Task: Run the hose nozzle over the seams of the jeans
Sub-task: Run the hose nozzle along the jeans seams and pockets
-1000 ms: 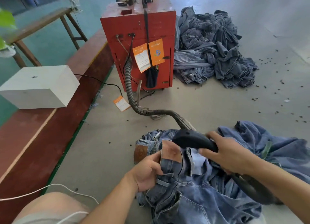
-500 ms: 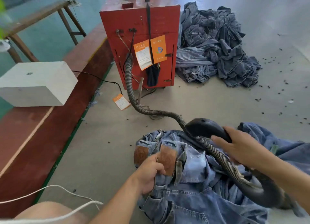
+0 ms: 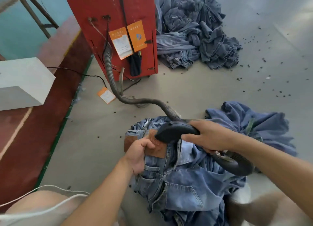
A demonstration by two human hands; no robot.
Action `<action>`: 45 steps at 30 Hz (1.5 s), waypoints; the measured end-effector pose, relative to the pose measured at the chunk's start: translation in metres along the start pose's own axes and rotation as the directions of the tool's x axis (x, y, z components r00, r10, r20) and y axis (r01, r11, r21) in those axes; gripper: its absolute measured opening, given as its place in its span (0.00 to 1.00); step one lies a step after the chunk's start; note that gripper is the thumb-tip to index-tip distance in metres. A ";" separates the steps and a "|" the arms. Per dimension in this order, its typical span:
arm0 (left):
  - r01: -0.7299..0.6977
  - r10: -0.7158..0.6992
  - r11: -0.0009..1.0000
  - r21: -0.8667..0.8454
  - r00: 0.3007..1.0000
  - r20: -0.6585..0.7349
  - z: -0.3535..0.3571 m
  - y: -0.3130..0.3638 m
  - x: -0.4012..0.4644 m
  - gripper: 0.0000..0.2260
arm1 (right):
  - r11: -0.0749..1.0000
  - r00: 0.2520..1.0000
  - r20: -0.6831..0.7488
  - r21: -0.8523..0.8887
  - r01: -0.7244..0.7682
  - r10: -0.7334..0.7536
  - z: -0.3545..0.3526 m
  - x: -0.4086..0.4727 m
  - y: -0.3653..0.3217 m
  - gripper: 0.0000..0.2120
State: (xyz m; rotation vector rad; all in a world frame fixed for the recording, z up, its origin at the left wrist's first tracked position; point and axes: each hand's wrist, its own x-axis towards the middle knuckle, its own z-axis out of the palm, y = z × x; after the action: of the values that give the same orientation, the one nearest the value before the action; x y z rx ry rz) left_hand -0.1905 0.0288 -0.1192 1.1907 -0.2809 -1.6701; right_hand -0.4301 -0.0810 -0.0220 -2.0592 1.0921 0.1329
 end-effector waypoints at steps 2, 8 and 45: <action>0.007 -0.006 1.000 -0.018 0.999 0.049 -0.001 -0.003 0.002 0.24 | 0.998 0.995 -0.099 -0.060 0.006 -0.012 0.009 0.011 -0.005 0.11; 0.031 -0.030 0.999 -0.007 0.993 0.113 0.006 -0.005 -0.002 0.22 | 0.988 0.957 -0.278 0.147 -0.039 0.079 -0.010 -0.007 0.017 0.12; 0.180 0.013 0.845 0.504 0.934 -0.356 0.012 -0.005 0.007 0.18 | 0.980 0.981 -0.080 0.104 -0.169 0.178 -0.020 -0.011 0.026 0.16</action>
State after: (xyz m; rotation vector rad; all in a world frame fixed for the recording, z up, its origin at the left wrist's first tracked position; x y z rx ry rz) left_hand -0.2025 0.0212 -0.1208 1.9156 -0.4947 -1.4570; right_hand -0.4615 -0.0958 -0.0190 -1.8980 1.3083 0.0742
